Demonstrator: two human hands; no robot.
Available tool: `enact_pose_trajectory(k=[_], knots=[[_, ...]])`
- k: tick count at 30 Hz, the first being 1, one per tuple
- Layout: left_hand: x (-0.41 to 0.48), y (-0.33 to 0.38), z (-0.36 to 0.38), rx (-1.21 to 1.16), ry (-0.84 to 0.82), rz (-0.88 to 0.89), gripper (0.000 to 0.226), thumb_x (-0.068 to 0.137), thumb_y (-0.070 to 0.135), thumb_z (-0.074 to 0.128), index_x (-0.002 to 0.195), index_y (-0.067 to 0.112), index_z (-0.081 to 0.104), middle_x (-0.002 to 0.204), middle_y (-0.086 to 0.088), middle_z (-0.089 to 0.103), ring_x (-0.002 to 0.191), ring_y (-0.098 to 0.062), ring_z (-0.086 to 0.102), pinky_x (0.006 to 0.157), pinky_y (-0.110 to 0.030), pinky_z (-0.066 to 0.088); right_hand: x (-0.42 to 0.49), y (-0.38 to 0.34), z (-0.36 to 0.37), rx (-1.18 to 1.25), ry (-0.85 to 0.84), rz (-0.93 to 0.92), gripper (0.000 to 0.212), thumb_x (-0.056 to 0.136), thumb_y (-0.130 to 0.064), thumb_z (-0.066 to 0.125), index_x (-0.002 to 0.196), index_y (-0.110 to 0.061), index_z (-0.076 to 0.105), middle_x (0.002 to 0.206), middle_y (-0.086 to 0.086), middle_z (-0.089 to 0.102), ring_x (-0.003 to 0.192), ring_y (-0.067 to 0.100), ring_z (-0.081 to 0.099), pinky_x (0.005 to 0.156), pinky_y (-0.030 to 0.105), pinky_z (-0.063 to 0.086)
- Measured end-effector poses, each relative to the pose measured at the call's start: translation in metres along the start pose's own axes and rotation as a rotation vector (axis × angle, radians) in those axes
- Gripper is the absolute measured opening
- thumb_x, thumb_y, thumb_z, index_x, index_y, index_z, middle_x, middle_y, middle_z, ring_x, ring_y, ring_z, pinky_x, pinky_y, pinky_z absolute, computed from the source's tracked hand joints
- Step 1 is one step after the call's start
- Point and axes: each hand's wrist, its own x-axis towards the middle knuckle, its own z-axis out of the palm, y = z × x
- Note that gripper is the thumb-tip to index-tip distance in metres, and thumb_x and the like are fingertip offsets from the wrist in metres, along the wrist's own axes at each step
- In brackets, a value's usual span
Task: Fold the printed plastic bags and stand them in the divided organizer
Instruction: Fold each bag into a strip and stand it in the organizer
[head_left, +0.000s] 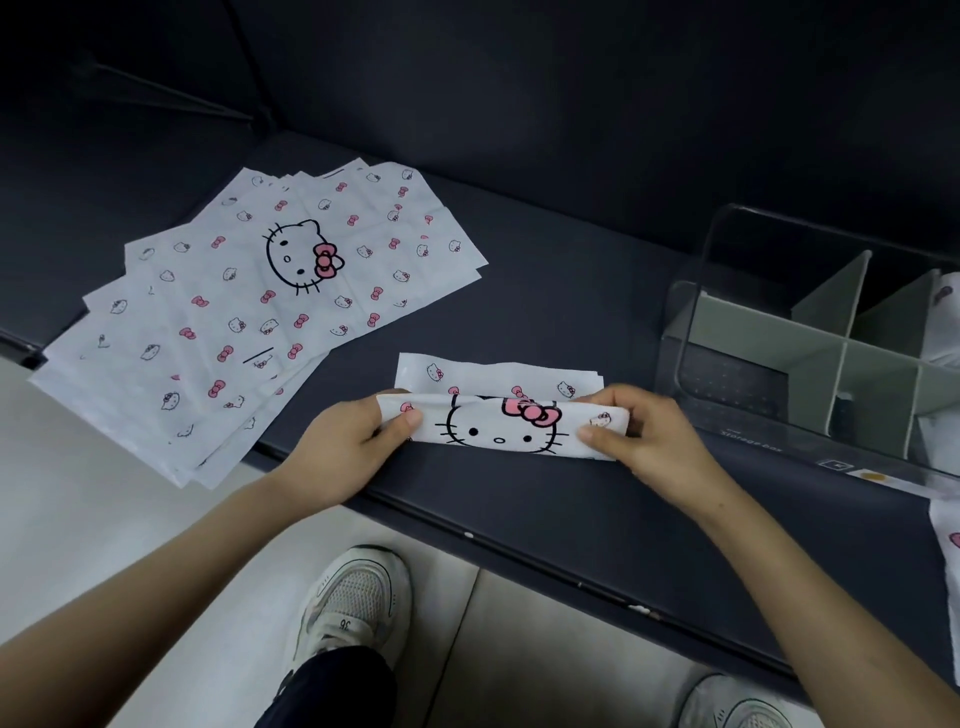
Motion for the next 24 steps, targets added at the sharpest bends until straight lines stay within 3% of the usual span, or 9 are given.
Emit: enact_pose_trajectory(k=[2,4,8,11,13,15,17,21,24], knots=[[0.003,0.000,0.001,0.036,0.036,0.010,0.067,0.084,0.069,0.031,0.104,0.015,0.066,0.104,0.016,0.065,0.089,-0.019,0.063,0.086,-0.038,0.048,0.008,-0.001,0.002,0.071,0.063,0.019,0.016,0.086,-0.004,0.067,0.081,-0.019,0.067,0.093,0.004,0.071,0.082,0.017,0.064,0.076,0.039,0.054],[0.007,-0.001,0.002,0.072,0.070,0.010,0.071,0.089,0.069,0.032,0.100,0.006,0.062,0.101,0.010,0.064,0.086,-0.026,0.061,0.082,-0.039,0.047,0.015,-0.002,0.004,0.073,0.108,0.035,0.017,0.088,-0.006,0.065,0.077,-0.018,0.064,0.087,0.001,0.070,0.077,0.015,0.063,0.069,0.035,0.052],[0.010,0.004,0.005,-0.002,0.156,-0.066,0.023,0.099,0.037,0.046,0.110,0.022,0.060,0.092,-0.001,0.068,0.088,-0.017,0.061,0.083,-0.029,0.046,0.026,0.003,0.009,-0.001,0.205,0.089,0.013,0.089,-0.013,0.064,0.078,-0.014,0.059,0.078,0.004,0.069,0.071,0.018,0.063,0.065,0.031,0.049],[0.014,0.007,0.011,-0.040,0.323,-0.148,0.017,0.094,0.036,0.056,0.102,0.021,0.059,0.074,0.000,0.068,0.072,-0.006,0.060,0.065,-0.013,0.041,0.028,0.007,0.013,-0.044,0.291,0.126,0.016,0.088,-0.014,0.065,0.074,-0.016,0.058,0.079,0.008,0.070,0.071,0.021,0.064,0.066,0.031,0.050],[0.017,0.007,0.013,-0.073,0.417,-0.197,0.020,0.091,0.037,0.062,0.099,0.019,0.058,0.066,0.004,0.067,0.069,-0.004,0.060,0.060,-0.009,0.038,0.027,0.008,0.016,-0.079,0.331,0.137,0.015,0.088,-0.015,0.063,0.074,-0.015,0.058,0.077,0.007,0.070,0.070,0.021,0.066,0.066,0.034,0.051],[0.019,0.007,0.016,-0.058,0.465,-0.205,0.022,0.090,0.037,0.064,0.100,0.018,0.057,0.064,0.006,0.066,0.069,-0.005,0.060,0.061,-0.013,0.039,0.025,0.006,0.019,-0.166,0.361,0.133,0.011,0.089,-0.015,0.060,0.078,-0.012,0.059,0.073,0.003,0.069,0.063,0.010,0.064,0.067,0.033,0.050],[0.021,0.008,0.020,-0.020,0.497,-0.204,0.023,0.091,0.036,0.062,0.103,0.017,0.056,0.064,0.005,0.066,0.070,-0.014,0.060,0.064,-0.025,0.041,0.024,0.005,0.021,-0.247,0.402,0.126,0.009,0.089,-0.015,0.058,0.082,-0.010,0.060,0.067,-0.003,0.064,0.059,0.001,0.058,0.063,0.028,0.047],[0.029,0.012,0.025,0.111,0.525,-0.186,0.021,0.095,0.032,0.055,0.108,0.015,0.054,0.068,0.001,0.063,0.070,-0.021,0.056,0.062,-0.030,0.036,0.027,0.007,0.025,-0.313,0.442,0.114,0.013,0.090,-0.019,0.057,0.084,-0.007,0.060,0.070,0.004,0.066,0.070,0.022,0.063,0.065,0.031,0.047],[0.032,0.010,0.029,0.267,0.523,-0.162,0.019,0.096,0.027,0.053,0.106,0.010,0.056,0.067,-0.001,0.058,0.064,-0.026,0.053,0.058,-0.031,0.034,0.029,0.009,0.025,-0.324,0.438,0.113,0.017,0.090,-0.020,0.058,0.085,-0.004,0.060,0.075,0.009,0.067,0.073,0.027,0.065,0.069,0.035,0.050]])
